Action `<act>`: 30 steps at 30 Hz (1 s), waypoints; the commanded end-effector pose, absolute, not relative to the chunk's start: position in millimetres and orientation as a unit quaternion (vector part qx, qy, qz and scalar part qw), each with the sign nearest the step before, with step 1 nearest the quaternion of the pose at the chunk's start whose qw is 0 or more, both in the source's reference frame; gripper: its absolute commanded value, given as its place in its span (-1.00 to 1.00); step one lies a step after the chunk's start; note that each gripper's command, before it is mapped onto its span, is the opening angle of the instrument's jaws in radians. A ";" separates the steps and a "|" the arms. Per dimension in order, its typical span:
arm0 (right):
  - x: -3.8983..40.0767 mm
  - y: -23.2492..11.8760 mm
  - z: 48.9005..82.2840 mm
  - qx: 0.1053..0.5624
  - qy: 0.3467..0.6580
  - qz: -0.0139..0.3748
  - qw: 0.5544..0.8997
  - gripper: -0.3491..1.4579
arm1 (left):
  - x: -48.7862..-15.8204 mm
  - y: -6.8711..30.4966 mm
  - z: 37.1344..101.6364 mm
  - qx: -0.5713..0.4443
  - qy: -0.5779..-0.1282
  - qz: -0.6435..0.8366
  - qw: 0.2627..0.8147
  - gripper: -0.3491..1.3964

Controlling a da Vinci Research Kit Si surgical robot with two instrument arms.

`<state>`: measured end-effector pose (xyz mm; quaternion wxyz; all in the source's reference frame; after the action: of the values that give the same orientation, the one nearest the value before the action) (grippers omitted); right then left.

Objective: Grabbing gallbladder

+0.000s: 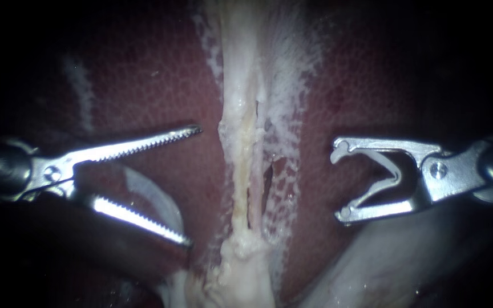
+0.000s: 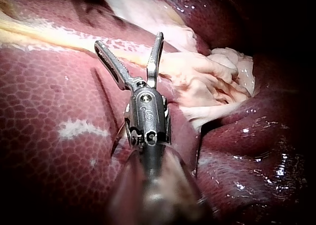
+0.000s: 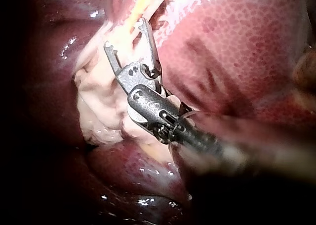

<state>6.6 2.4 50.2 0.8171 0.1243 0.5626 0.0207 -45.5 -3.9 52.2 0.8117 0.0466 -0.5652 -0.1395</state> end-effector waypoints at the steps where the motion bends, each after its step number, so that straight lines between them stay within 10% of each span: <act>1: 6.6 2.4 50.3 0.124 0.562 0.021 0.817 0.05 | -45.5 -3.8 52.2 0.045 -0.564 -0.141 0.812 0.65; 30: 6.7 2.4 50.4 0.124 0.562 0.021 0.817 0.05 | -47.9 0.9 54.8 0.097 -0.515 -0.310 0.793 0.23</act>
<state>6.7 2.4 50.4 0.8173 0.1237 0.5624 0.0208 -47.9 1.0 55.1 0.7934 0.0957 -0.5136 -0.3122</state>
